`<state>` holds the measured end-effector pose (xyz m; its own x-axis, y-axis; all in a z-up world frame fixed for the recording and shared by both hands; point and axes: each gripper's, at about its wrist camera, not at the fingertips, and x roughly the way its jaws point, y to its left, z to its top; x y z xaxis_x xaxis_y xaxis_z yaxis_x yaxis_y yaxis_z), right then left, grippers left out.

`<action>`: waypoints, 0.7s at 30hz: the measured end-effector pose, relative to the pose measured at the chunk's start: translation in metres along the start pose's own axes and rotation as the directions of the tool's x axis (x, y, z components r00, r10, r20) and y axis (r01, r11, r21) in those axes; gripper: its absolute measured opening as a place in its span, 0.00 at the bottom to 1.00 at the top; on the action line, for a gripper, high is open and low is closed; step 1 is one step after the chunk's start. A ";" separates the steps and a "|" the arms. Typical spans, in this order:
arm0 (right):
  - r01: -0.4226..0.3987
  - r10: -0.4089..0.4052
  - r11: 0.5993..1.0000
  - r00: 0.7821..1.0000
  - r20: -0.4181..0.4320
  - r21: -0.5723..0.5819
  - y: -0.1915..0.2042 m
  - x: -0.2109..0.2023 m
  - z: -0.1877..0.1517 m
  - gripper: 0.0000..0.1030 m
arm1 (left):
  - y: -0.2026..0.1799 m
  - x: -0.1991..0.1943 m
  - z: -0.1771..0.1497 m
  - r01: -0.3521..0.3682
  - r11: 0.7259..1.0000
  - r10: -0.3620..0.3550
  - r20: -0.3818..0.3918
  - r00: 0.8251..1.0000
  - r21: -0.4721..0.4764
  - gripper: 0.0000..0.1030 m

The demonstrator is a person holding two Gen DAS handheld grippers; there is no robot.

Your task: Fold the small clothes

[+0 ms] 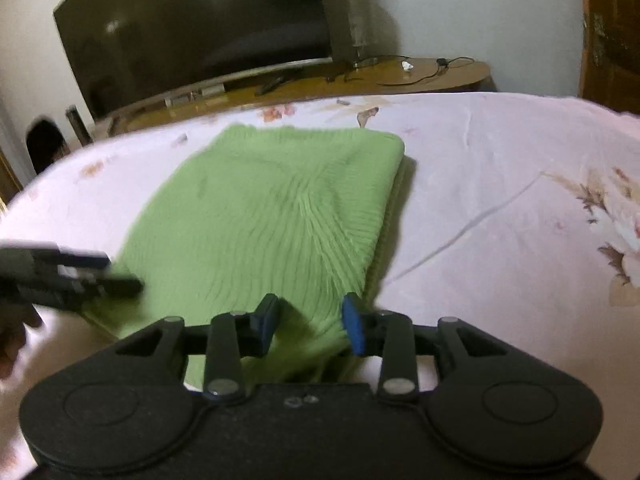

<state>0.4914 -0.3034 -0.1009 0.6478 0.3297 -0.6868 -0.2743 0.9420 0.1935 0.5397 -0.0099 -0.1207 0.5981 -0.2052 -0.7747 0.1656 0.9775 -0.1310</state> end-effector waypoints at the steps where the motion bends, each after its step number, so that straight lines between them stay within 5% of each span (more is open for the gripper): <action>1: -0.026 0.026 0.999 0.999 0.021 0.041 -0.004 -0.004 0.003 0.39 | 0.000 -0.001 0.001 -0.001 1.000 0.001 -0.002 1.000 0.001 0.86; 6: -0.092 0.078 0.978 0.993 0.083 0.187 -0.031 -0.010 0.009 0.50 | 0.002 -0.005 0.004 0.044 0.999 -0.044 0.005 0.999 0.014 0.86; 10: -0.156 0.128 0.934 0.986 0.106 0.322 -0.063 -0.009 0.003 0.68 | 0.021 -0.003 0.015 0.197 0.979 -0.195 0.047 0.980 -0.050 0.86; 13: -0.212 0.197 0.888 0.977 0.081 0.409 -0.087 0.005 0.001 0.71 | 0.049 0.015 0.020 0.370 0.908 -0.372 0.025 0.928 -0.196 0.86; 17: -0.299 0.315 0.797 0.947 0.060 0.525 -0.115 0.025 -0.008 0.71 | 0.075 0.034 0.020 0.465 0.833 -0.473 0.051 0.880 -0.300 0.85; 21: -0.353 0.380 0.775 0.923 0.058 0.524 -0.119 0.036 -0.006 0.71 | 0.084 0.051 0.024 0.536 0.767 -0.552 0.064 0.831 -0.352 0.85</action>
<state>0.5430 -0.4040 -0.1531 0.5350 0.6664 -0.5194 -0.0688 0.6471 0.7593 0.6025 0.0602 -0.1562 0.4557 -0.7134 -0.5324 0.1713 0.6572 -0.7340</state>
